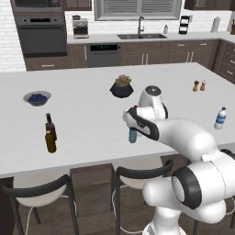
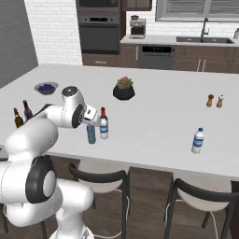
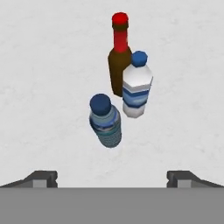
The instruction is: Move the plastic bottles in the middle to the plastics group, and the glass bottles in the middle to the glass group.
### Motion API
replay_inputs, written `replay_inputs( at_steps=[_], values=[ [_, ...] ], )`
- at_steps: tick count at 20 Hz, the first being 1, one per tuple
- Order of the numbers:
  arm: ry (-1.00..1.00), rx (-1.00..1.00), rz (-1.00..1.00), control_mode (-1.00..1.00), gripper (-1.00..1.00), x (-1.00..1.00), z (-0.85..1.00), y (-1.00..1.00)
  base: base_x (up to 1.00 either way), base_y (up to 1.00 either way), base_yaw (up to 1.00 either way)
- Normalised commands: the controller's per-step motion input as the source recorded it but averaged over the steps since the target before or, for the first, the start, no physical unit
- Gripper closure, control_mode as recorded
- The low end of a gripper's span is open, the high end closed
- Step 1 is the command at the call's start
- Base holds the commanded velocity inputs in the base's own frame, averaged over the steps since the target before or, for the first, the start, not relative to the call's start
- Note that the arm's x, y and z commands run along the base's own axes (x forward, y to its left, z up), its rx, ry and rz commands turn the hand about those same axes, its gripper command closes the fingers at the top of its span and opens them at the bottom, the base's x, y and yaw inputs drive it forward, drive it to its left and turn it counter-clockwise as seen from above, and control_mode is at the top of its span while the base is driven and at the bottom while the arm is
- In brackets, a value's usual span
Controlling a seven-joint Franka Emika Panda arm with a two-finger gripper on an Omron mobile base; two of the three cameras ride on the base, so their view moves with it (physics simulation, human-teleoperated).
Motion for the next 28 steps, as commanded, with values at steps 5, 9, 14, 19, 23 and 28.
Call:
replay_inputs(
  at_steps=[5, 9, 14, 19, 23, 28],
  values=[
    [0.0, 0.0, 0.0, -1.0, -1.0, 0.16, -0.14, 0.0, 0.0, 0.0, 0.0],
    [0.0, 0.0, 0.0, -1.0, -1.0, 0.11, -0.18, 0.0, 0.0, 0.0, 0.0],
    [0.0, 0.0, 0.0, -1.0, -1.0, 0.07, -0.1, 0.0, 0.0, 0.0, 0.0],
    [0.0, 0.0, 0.01, -1.0, -1.0, 0.23, -0.11, 0.0, 0.0, 0.0, 0.0],
    [0.0, 0.0, 0.02, -1.0, -1.0, 0.26, -0.13, 0.0, 0.0, 0.0, 0.0],
    [0.0, 0.0, 0.01, -1.0, -1.0, 0.14, -0.2, 0.0, 0.0, 0.0, 0.0]
  ],
)
